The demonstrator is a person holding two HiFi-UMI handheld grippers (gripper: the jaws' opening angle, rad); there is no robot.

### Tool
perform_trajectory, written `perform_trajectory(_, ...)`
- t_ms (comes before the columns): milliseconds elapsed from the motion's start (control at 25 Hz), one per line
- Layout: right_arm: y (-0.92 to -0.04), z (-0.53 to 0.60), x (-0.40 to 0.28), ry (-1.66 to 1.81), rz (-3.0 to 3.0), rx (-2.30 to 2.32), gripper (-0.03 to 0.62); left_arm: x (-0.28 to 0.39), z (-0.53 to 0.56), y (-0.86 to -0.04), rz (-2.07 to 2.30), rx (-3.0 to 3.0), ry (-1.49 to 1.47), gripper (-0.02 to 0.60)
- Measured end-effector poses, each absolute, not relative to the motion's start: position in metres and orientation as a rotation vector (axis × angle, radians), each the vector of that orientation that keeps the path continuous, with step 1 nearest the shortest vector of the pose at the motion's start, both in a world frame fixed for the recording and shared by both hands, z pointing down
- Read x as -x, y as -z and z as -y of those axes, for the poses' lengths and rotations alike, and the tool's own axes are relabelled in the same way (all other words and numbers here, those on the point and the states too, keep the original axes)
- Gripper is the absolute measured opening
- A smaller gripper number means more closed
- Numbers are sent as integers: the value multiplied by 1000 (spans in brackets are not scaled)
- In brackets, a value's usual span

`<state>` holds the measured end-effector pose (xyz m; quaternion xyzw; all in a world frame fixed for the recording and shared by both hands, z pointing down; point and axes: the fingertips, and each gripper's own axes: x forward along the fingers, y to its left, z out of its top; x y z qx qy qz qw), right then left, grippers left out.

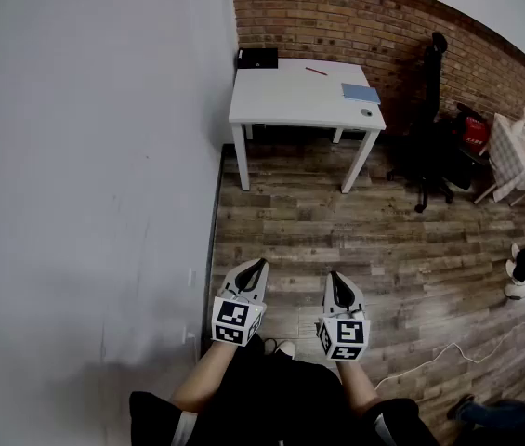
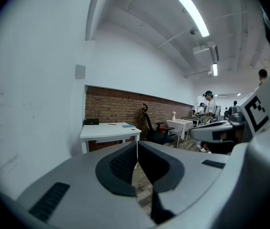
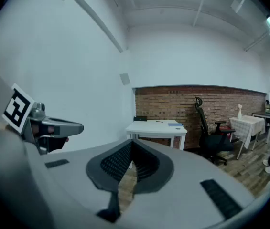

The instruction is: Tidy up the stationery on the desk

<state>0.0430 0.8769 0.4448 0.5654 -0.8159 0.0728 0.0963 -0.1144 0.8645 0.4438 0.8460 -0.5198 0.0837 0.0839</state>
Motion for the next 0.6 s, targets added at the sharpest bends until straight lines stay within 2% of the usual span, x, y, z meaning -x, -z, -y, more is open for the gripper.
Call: perform_trajectory(600,-450,-861,-53,-247,2437,-1694,23,118,-850,-449,1565,-2515,-269,15)
